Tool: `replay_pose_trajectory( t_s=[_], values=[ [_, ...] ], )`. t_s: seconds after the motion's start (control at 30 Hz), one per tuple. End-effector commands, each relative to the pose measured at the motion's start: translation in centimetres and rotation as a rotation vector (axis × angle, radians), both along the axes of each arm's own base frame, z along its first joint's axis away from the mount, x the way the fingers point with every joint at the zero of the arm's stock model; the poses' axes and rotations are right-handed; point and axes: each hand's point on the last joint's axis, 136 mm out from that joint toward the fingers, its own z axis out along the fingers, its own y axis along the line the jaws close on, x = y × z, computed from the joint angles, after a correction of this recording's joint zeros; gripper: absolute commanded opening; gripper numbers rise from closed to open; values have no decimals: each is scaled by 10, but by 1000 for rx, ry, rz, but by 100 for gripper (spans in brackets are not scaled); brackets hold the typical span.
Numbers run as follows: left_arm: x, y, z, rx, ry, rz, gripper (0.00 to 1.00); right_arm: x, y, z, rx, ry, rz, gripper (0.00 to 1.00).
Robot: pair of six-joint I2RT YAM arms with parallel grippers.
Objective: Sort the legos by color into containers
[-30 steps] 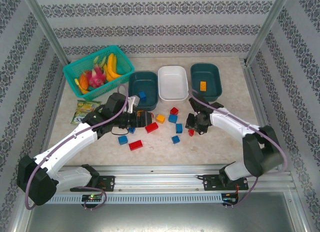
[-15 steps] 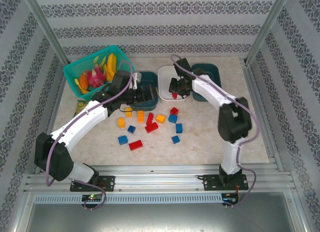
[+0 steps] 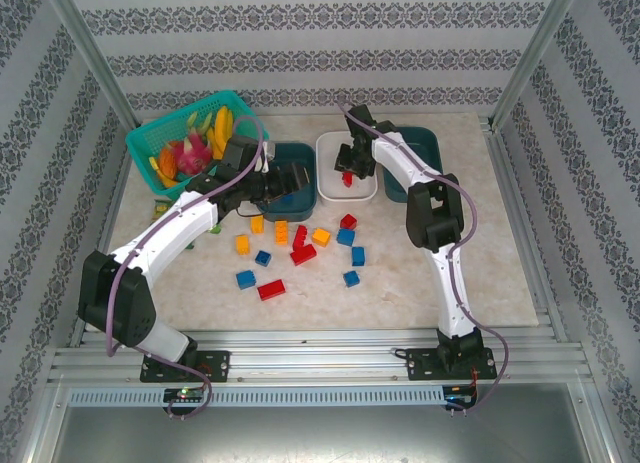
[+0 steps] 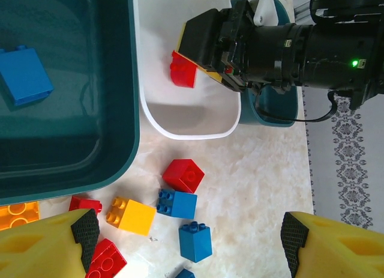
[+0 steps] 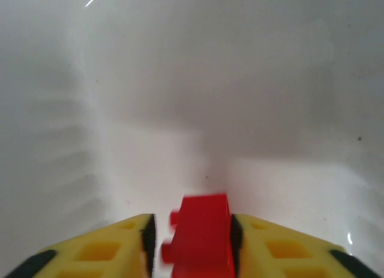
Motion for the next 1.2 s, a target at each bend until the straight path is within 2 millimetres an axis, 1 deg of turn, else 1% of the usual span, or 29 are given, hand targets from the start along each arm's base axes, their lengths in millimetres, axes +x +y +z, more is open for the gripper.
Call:
replay_pose_trajectory(
  t_s=[0.0,0.1,0.17,0.23,0.3,0.4,0.47,0.53,0.6,0.7,0.8,0.83,0.93,1.0,1.07,1.17],
  values=[
    [0,7,16,-6,-27,22,82,-5,7,18,16,1,38,49],
    [-6,10,15,3,-18,26,82,-7,9,51,12,-65,56,55],
    [-11,12,17,5,-14,23,82,-10,7,77,20,-106,59,56],
    [-19,18,15,19,7,34,82,-17,5,106,32,-154,61,56],
    [-30,26,11,52,45,51,82,-29,4,136,46,-211,69,56],
    [-50,40,4,100,93,70,82,-60,8,172,62,-298,121,56],
    [-63,50,-1,130,123,86,82,-87,17,186,79,-359,186,57],
    [-79,60,-6,161,147,98,81,-122,24,195,106,-429,257,57],
    [-93,70,-12,191,173,108,81,-157,27,198,139,-492,309,59],
    [-112,81,-22,219,211,127,81,-209,27,195,189,-574,365,61],
    [-130,90,-34,227,251,144,81,-254,21,181,202,-614,408,64],
    [-135,92,-38,228,263,149,80,-268,16,170,197,-611,420,65],
    [-148,98,-53,238,302,164,80,-299,7,150,195,-623,448,69],
    [-154,99,-63,238,326,166,80,-315,4,138,194,-627,471,72],
    [-161,100,-75,246,366,165,79,-325,3,128,203,-625,485,75],
    [-172,108,-95,295,442,177,77,-333,7,118,210,-602,512,78]
  ],
)
